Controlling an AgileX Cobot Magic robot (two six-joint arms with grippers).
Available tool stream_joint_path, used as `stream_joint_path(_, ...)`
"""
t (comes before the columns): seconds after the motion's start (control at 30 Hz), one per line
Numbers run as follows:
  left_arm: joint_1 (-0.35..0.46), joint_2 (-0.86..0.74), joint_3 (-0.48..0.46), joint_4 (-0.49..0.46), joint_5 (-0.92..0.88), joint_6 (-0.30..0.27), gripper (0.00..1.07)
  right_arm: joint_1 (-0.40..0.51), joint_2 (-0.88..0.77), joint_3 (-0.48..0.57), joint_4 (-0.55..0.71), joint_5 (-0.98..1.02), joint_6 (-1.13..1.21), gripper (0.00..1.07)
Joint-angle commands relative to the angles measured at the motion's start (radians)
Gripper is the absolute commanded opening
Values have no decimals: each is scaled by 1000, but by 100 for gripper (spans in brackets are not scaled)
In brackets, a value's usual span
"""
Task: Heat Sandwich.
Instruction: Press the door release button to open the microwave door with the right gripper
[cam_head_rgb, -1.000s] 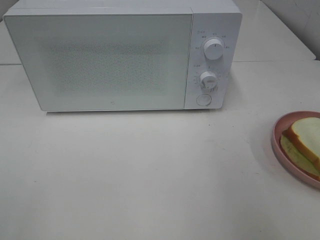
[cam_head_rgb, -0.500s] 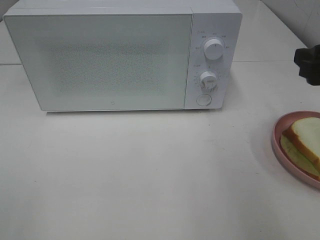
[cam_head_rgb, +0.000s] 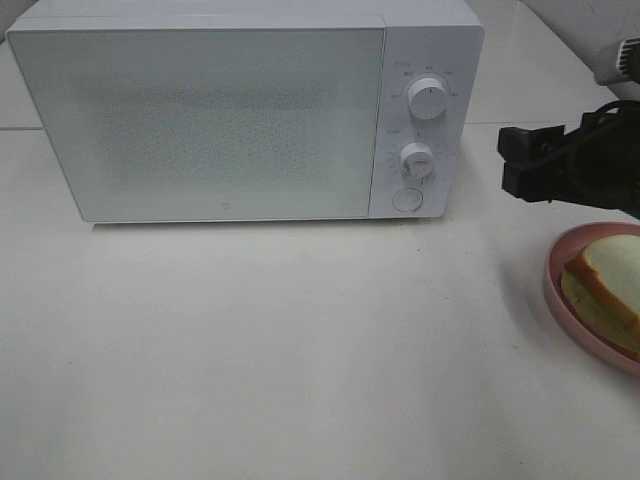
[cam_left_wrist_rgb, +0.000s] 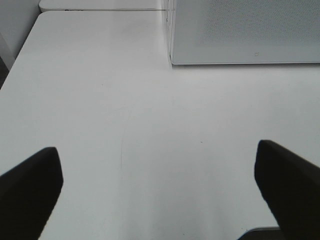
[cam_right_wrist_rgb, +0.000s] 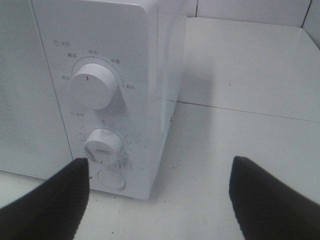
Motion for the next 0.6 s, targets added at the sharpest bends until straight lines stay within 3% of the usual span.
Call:
stream_joint_path(0.03,-1,-26,1,-5,-10,-5,100,68,37,4,96,-94,-52,75)
stream_joint_path(0.6,-1,-26,1,-5,-10,-5,100,375,257,4,485,-421,-135,75)
